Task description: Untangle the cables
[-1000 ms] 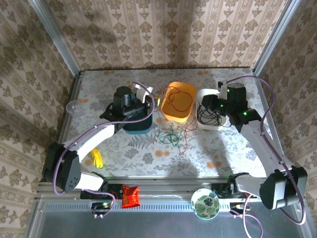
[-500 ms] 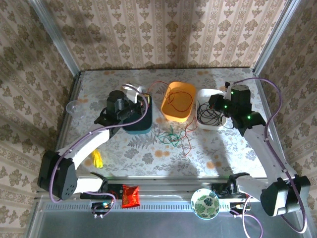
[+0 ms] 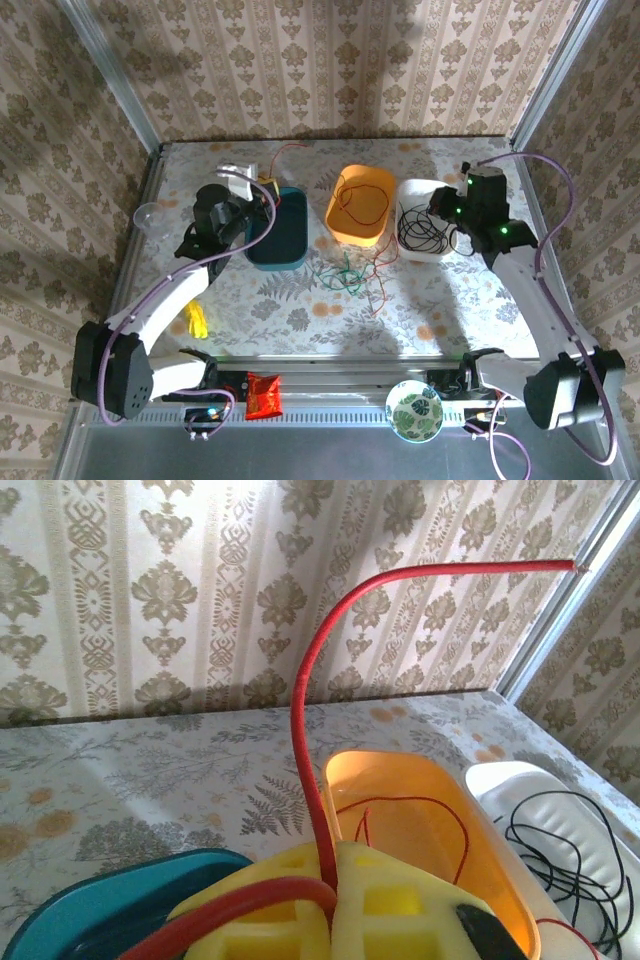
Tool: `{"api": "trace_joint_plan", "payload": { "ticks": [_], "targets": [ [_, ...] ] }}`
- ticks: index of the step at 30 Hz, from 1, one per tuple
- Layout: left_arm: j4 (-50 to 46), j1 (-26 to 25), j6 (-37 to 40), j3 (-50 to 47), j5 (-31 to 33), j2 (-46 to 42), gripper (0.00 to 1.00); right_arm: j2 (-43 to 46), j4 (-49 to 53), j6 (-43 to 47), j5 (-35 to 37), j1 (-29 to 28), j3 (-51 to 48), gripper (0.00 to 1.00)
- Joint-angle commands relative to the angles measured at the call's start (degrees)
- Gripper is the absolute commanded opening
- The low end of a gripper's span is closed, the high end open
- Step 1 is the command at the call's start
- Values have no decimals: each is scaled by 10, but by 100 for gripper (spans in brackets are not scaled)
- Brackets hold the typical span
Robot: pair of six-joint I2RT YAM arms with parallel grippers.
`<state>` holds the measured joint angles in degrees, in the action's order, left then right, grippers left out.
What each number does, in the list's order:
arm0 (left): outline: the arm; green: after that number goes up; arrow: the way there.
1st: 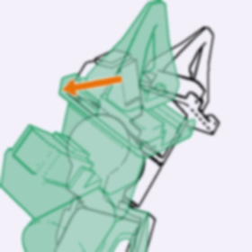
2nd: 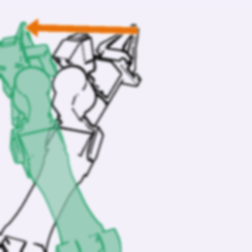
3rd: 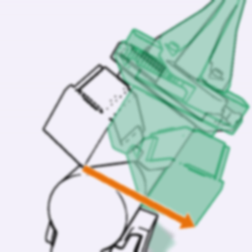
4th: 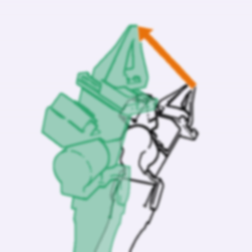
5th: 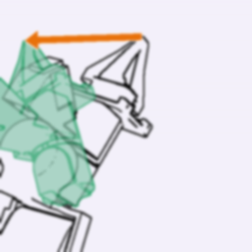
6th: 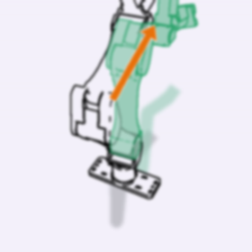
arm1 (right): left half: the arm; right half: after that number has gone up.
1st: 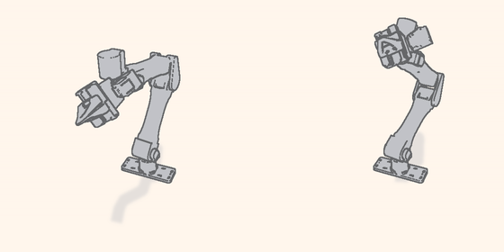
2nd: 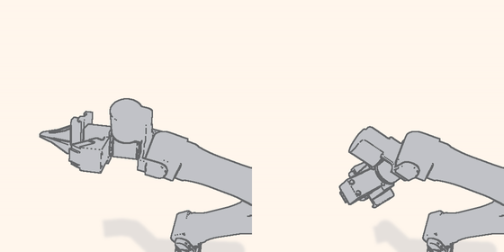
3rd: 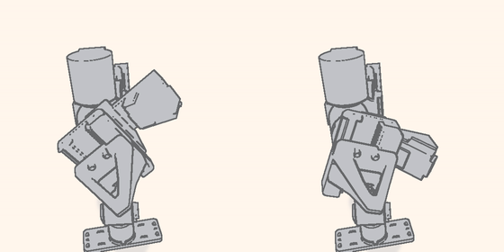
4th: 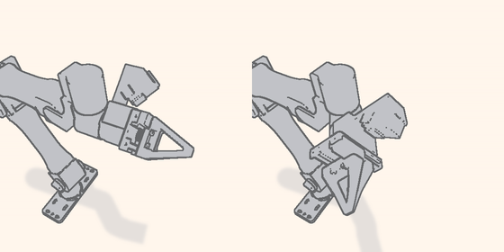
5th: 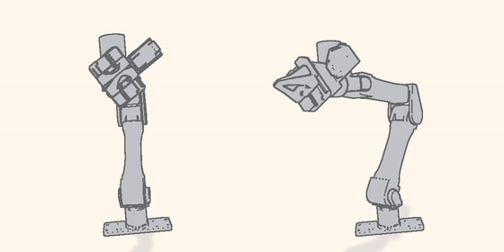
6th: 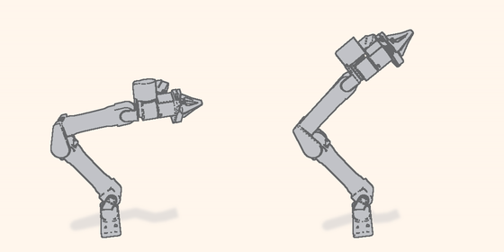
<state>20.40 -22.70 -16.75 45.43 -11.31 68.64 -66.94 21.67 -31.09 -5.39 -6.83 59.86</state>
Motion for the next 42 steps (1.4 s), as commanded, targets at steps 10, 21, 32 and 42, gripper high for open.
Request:
{"api": "trace_joint_plan", "payload": {
  "ticks": [10, 21, 32, 42],
  "targets": [
    [5, 16, -10, -2, -89, -27, 0, -161, -7, 35, -94, -115, 132, 0],
    [-15, -69, -31, 183, -329, 222, 0, -115, 7, 18, -45, -104, 62, 0],
    [247, -123, -368, 399, -298, 544, 0, -27, 37, 20, -30, -61, -5, 0],
    [74, -144, -362, 405, -123, 551, 0, -19, 51, 26, -35, -51, -10, 0]
  ]
}}
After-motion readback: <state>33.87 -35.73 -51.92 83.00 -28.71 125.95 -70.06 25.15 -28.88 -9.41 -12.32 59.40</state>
